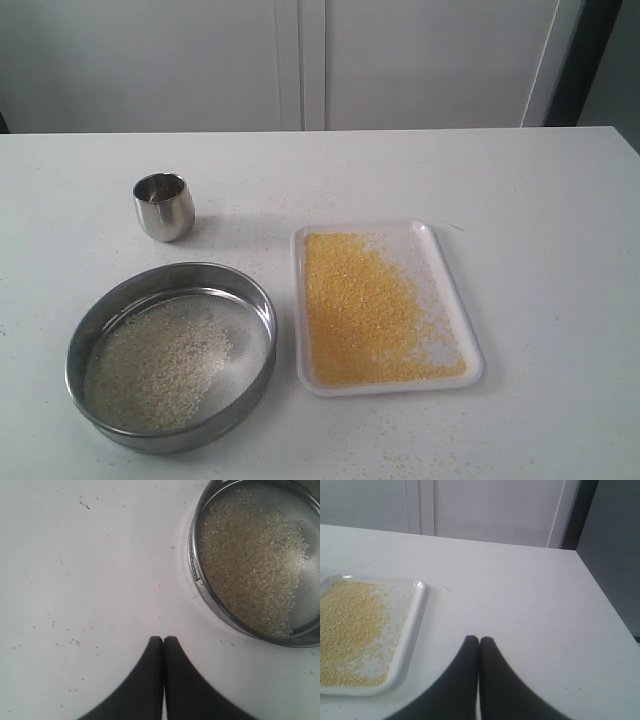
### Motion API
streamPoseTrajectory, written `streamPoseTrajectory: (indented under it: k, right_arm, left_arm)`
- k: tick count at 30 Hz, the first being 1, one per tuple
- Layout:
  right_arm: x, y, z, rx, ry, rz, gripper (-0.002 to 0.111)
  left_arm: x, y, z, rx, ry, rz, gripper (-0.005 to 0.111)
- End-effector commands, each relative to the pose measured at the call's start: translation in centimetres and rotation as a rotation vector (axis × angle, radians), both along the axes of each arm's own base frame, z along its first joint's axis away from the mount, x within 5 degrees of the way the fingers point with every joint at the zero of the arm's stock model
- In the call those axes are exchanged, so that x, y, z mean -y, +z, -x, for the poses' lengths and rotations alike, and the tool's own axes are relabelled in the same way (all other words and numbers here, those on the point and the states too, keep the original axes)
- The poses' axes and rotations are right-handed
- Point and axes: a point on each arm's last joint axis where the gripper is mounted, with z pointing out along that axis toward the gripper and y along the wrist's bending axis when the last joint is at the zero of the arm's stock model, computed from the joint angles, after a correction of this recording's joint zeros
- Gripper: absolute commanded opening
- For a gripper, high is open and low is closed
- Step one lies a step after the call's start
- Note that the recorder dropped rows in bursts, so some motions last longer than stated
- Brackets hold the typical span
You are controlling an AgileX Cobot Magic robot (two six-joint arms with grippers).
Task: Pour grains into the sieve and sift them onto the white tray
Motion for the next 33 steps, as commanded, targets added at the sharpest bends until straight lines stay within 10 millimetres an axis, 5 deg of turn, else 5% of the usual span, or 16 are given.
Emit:
streamPoseTrajectory:
  k: [1,33]
  right_arm:
    - [0.1,-0.1,0.0,0.010,-0.013,0.023,0.000]
    - [0.4,-2.9,-0.4,-0.056,-0.054,-0.007,0.000]
  left_arm:
    - [0.0,-0.1,0.2,-0.003,0.005,0.011,0.000]
    - [0.0,-0.1,0.2,-0.003,0.005,0.011,0.000]
